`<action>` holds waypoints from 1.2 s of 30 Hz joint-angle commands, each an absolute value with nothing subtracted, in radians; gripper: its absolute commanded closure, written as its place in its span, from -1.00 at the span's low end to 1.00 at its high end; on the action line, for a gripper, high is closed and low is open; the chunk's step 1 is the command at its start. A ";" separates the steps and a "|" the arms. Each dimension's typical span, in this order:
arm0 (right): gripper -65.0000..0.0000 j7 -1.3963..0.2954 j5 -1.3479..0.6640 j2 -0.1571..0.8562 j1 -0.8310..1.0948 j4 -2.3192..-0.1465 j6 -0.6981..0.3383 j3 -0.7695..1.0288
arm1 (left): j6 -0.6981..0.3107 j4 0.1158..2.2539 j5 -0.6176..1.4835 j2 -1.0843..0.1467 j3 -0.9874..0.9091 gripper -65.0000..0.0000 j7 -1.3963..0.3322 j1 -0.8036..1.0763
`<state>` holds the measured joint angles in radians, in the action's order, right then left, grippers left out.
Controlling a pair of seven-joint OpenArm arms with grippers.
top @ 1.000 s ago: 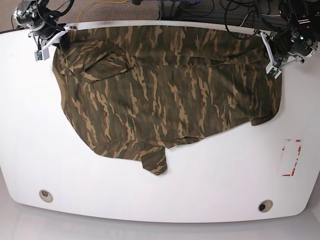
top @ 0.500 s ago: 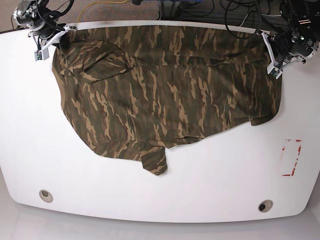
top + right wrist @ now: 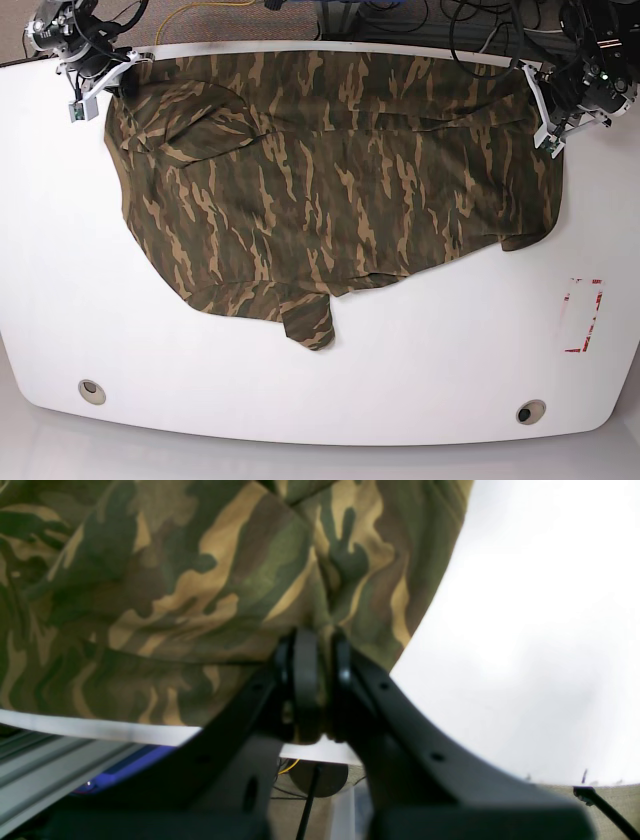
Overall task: Layout the t-shirt on the table in an organized manner, then fold the t-shirt properly
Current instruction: 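Hold the shirt edge with both grippers, then drag the held edge with the left gripper along the shirt's side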
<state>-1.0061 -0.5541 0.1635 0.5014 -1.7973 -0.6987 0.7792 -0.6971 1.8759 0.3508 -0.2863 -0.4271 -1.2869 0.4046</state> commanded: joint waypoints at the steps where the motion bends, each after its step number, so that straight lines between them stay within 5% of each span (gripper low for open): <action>1: 0.99 -0.992 -0.567 0.177 0.498 -1.814 -0.698 0.788 | -0.698 1.890 0.349 -0.298 -0.432 0.87 -1.283 0.403; 36: 0.99 -0.992 -0.567 0.177 0.493 -1.811 -0.698 0.788 | -0.698 1.893 0.344 -0.260 -0.575 0.99 -1.285 0.186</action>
<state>-1.0061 -0.5541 0.1635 0.4927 -1.7973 -0.6987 0.7792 -0.6971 1.8763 0.3431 -0.2447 -0.5735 -1.2945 0.2119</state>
